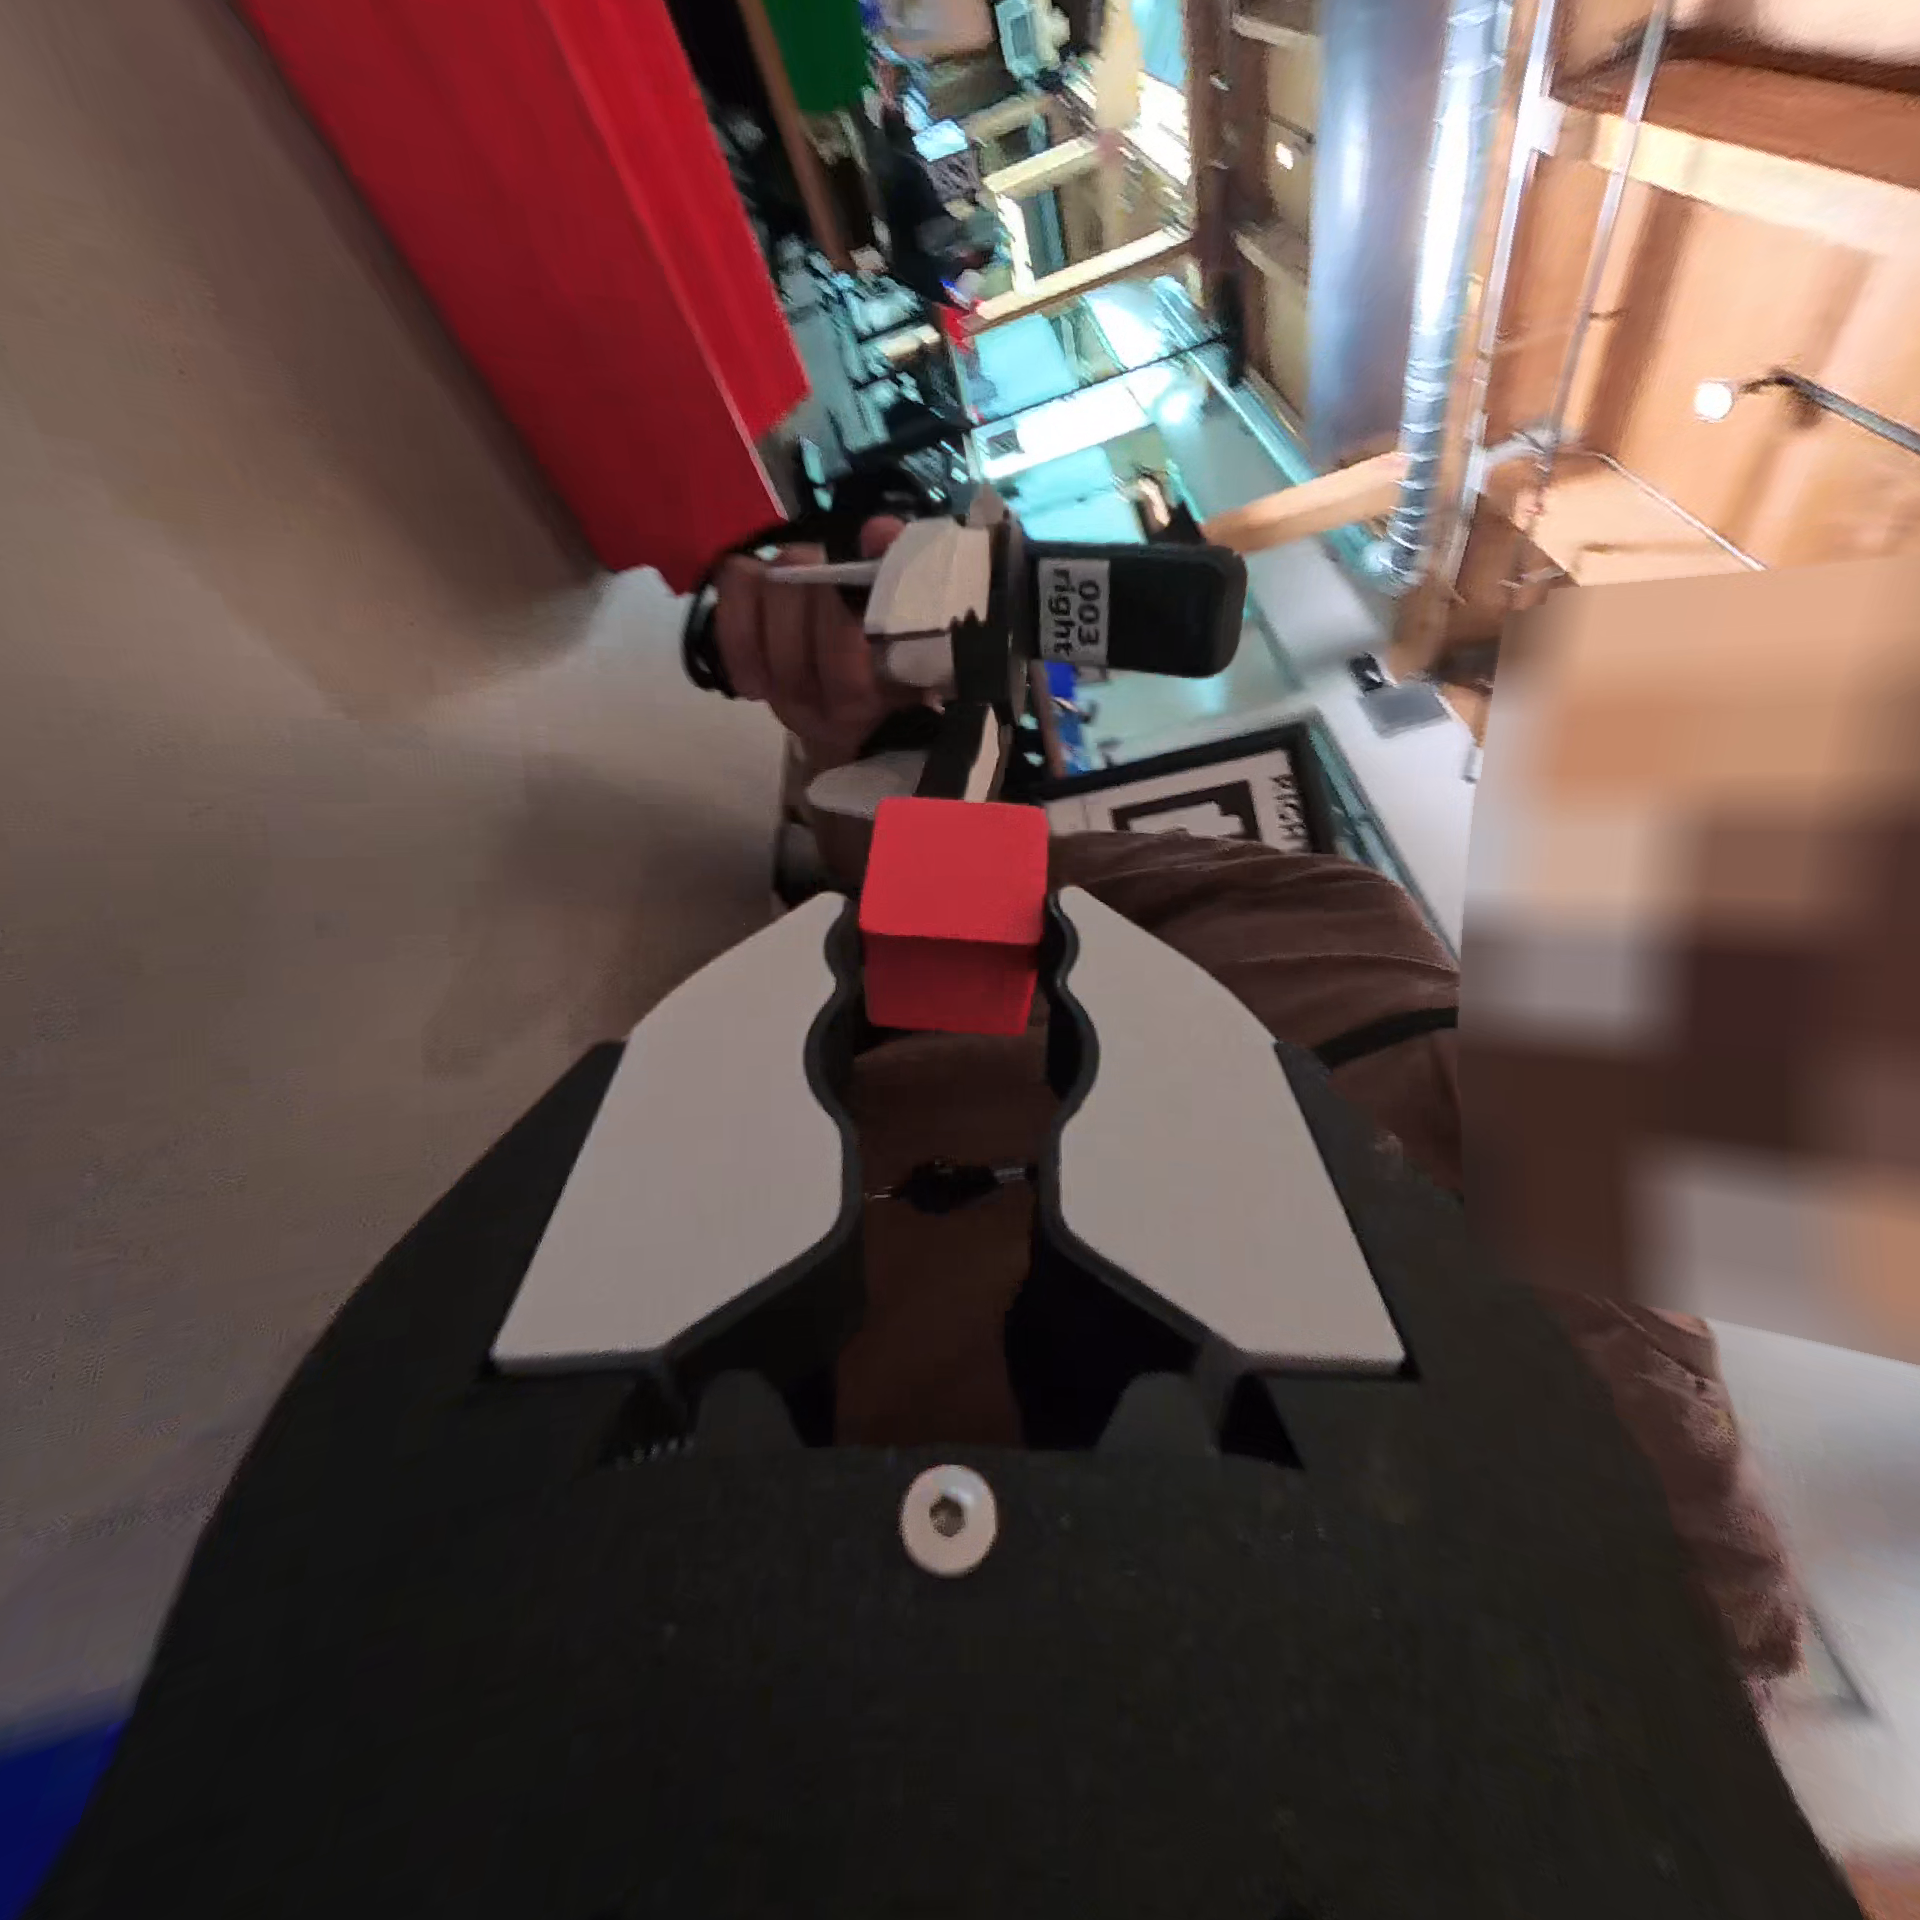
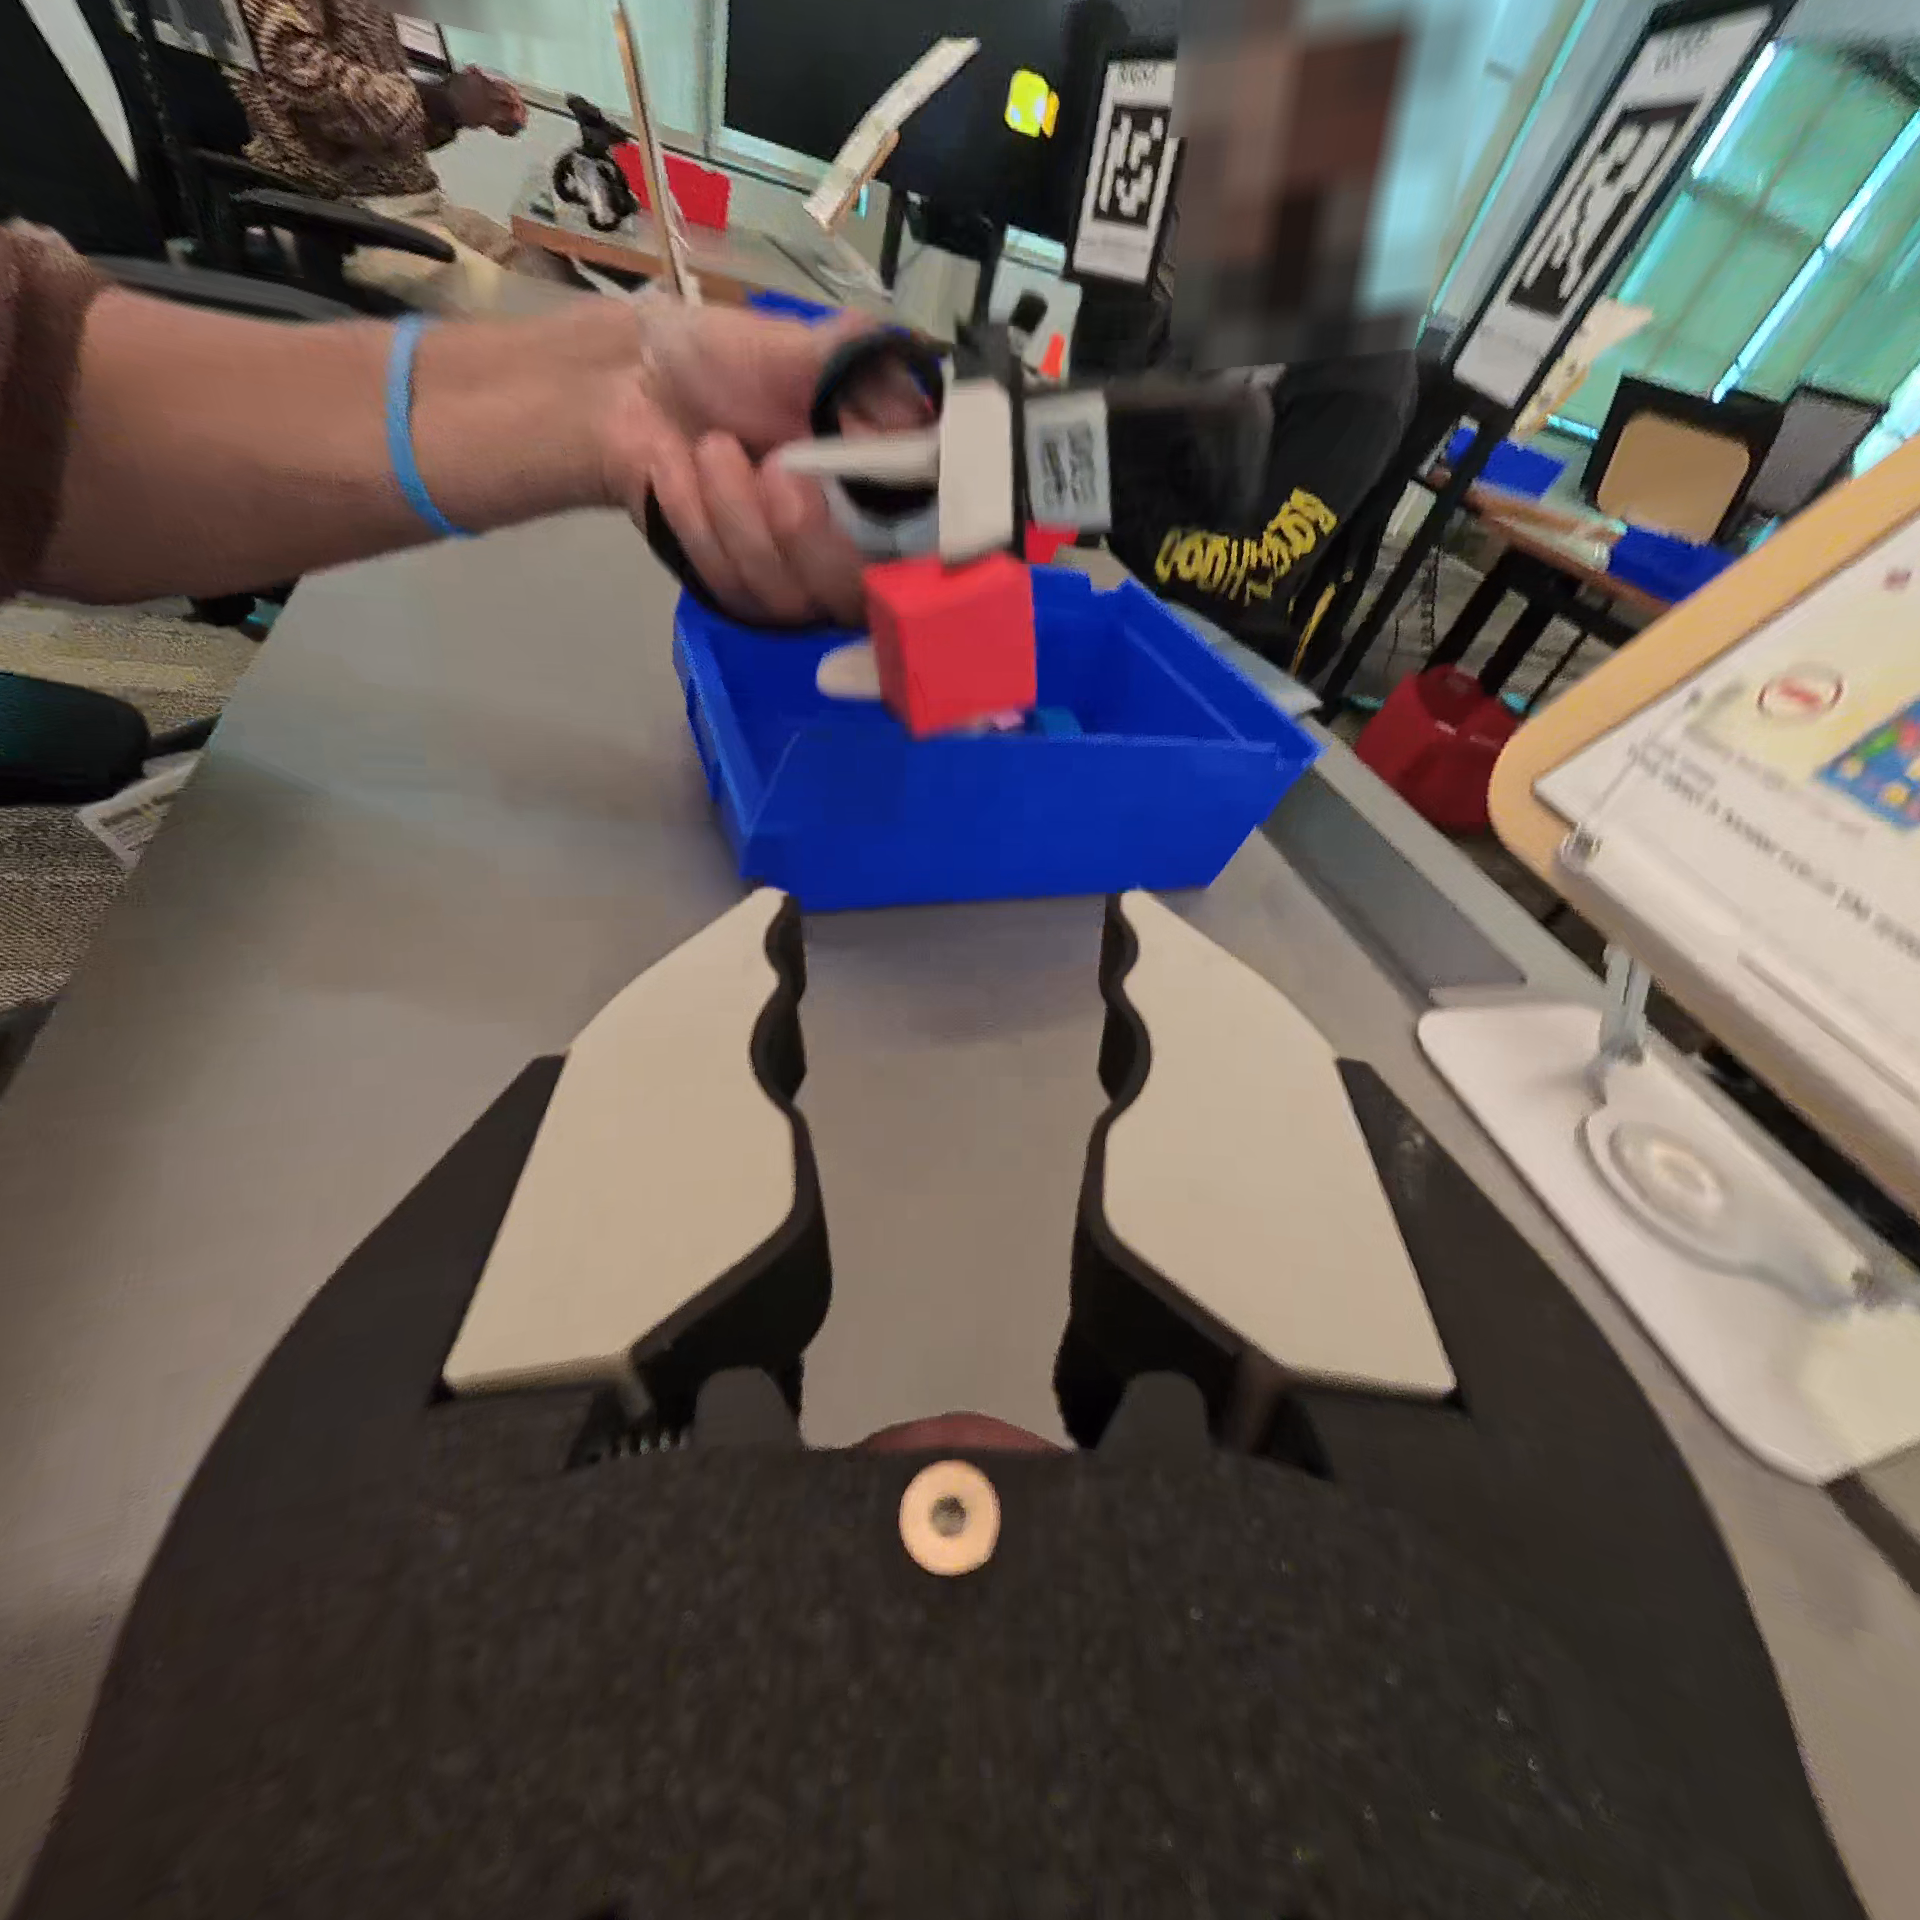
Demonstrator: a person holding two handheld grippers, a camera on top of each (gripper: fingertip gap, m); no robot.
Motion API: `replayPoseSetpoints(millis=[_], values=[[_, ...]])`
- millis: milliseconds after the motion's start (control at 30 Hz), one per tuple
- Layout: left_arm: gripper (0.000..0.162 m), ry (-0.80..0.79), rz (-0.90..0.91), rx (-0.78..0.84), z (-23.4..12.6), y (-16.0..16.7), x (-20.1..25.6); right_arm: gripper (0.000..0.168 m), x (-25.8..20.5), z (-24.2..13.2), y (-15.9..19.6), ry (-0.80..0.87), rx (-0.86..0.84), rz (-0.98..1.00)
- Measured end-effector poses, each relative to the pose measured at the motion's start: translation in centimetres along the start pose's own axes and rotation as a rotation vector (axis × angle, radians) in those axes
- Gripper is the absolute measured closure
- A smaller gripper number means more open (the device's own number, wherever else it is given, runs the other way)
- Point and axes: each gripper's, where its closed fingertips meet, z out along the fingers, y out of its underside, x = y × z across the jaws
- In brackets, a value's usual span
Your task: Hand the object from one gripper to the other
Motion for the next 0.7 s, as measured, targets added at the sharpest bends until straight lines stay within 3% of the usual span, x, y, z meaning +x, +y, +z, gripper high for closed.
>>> replayPoseSetpoints(millis=[167, 233, 333, 433, 567, 700], values=[[0.130, 0.123, -0.026, -0.106, 5.6, -1.0, -0.3, 0.115, 0.7, 1.1, -1.0, -0.054, -0.022, -0.044], [0.129, 0.148, -0.034, -0.129, 6.9, -1.1, -0.2, 0.134, 0.5, 0.7, -0.3, -0.060, -0.054, -0.045], [0.129, 0.158, -0.042, -0.129, 7.8, -0.9, -0.1, 0.134, 0.2, -0.6, -0.5, -0.044, -0.046, 0.011], [0.111, 0.046, 0.034, -0.113, 7.8, 0.9, -0.9, 0.134, -0.7, -2.7, -1.1, -0.035, -0.026, 0.083], [0.113, -0.128, 0.180, -0.072, 8.0, 5.5, -2.3, 0.134, 1.0, -8.2, -0.7, 0.134, -0.093, 0.174], [0.119, -0.210, 0.224, -0.071, 9.8, 11.2, -4.2, 0.134, 7.0, -18.3, 2.6, 0.433, -0.327, 0.302]])
